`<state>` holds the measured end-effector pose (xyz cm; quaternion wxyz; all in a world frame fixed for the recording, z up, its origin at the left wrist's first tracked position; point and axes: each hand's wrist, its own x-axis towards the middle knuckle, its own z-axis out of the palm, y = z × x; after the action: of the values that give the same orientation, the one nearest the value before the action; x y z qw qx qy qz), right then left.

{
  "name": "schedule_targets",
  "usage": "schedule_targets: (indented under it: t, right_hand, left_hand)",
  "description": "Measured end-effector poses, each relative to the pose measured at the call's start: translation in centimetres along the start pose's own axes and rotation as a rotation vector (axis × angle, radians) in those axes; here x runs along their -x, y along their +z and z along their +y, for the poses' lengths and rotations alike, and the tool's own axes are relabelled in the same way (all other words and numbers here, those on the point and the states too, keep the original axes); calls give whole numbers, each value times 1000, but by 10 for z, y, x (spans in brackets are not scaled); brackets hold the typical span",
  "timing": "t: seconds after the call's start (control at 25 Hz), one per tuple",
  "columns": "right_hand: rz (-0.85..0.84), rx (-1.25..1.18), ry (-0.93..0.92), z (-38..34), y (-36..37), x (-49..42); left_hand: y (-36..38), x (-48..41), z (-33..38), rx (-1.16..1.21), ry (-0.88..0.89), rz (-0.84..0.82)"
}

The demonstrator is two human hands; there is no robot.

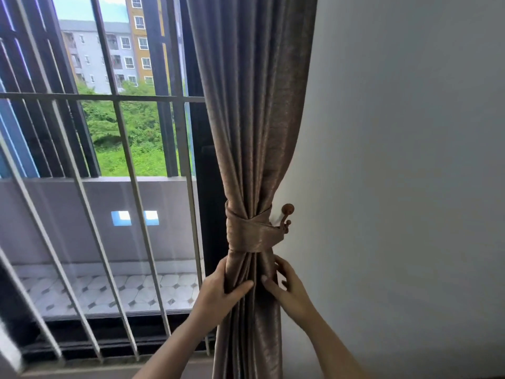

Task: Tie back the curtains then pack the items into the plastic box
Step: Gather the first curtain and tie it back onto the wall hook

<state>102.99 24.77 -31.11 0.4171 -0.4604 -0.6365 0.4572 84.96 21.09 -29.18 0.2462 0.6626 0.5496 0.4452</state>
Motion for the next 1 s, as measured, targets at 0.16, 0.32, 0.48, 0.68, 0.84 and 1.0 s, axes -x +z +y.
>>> schedule_targets:
  t: [0.16,0.32,0.48,0.68,0.84,1.0]
  right_hand:
    - [-68,114,-75,-27,-5,-7]
    - [129,174,-105,-27,11,9]
    - [302,-21,-119,-19,16,43]
    - [177,405,37,-11,-2,36]
    - [243,417,-60,-18,-25,40]
    - [551,218,-402,-83,-54,13]
  left_hand:
    - [-3,8,4,-120,1,-17]
    - [2,5,9,-306,-38,83]
    - [7,10,19,-109,-1,-275]
    - [15,-31,15,-258,-65,-226]
    - [5,-27,13,-242,-97,-272]
    - [-34,-27,67,92,16,153]
